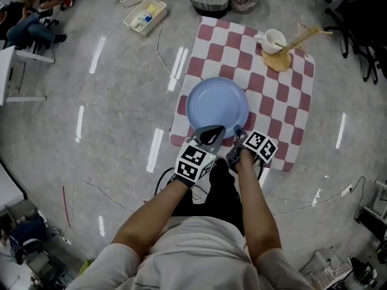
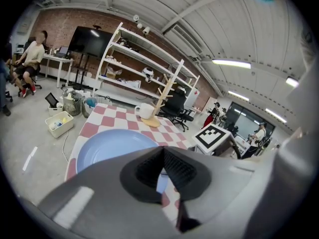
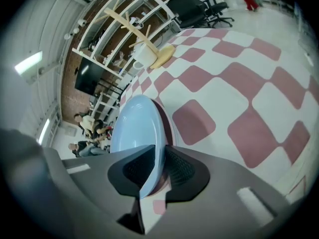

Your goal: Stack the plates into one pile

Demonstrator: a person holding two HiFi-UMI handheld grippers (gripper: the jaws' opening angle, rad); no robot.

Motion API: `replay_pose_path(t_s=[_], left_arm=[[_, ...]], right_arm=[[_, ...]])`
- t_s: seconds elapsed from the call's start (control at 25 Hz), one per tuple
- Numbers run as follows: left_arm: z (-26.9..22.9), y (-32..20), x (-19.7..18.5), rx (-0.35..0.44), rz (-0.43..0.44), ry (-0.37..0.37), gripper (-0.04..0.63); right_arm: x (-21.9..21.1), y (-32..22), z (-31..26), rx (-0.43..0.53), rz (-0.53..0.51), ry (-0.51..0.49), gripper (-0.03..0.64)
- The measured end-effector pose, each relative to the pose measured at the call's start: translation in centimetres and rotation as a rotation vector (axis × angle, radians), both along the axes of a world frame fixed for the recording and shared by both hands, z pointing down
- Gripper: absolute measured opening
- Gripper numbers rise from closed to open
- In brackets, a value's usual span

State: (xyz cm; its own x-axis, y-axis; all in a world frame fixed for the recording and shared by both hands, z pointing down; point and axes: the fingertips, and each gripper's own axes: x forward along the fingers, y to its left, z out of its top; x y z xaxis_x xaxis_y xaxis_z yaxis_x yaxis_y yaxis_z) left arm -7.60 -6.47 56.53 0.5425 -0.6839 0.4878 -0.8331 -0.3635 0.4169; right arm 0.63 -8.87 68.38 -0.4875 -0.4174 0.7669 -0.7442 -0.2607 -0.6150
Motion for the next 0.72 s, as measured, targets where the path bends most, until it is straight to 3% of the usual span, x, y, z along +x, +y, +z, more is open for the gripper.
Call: replay_pose_path(t_s=[0.16,0.36,0.72], left_arm=[[-0.9,-0.6,0.1,0.015,0.000,0.002,0.006],[-1.8,-1.0,0.0,0.032,0.002,0.005,0.006],[-3.2,-0.2,-0.1,0.024,0.013,0.015,0.006]], right_arm=[[0.5,0.0,-0.1,0.004,-0.182,0.198,0.062],[0.6,0.4,-0.1,0.011,-0.334,0.350,0.074],[2.1,0.9,-3.7,0.092,-0.305,0.405,0.072]])
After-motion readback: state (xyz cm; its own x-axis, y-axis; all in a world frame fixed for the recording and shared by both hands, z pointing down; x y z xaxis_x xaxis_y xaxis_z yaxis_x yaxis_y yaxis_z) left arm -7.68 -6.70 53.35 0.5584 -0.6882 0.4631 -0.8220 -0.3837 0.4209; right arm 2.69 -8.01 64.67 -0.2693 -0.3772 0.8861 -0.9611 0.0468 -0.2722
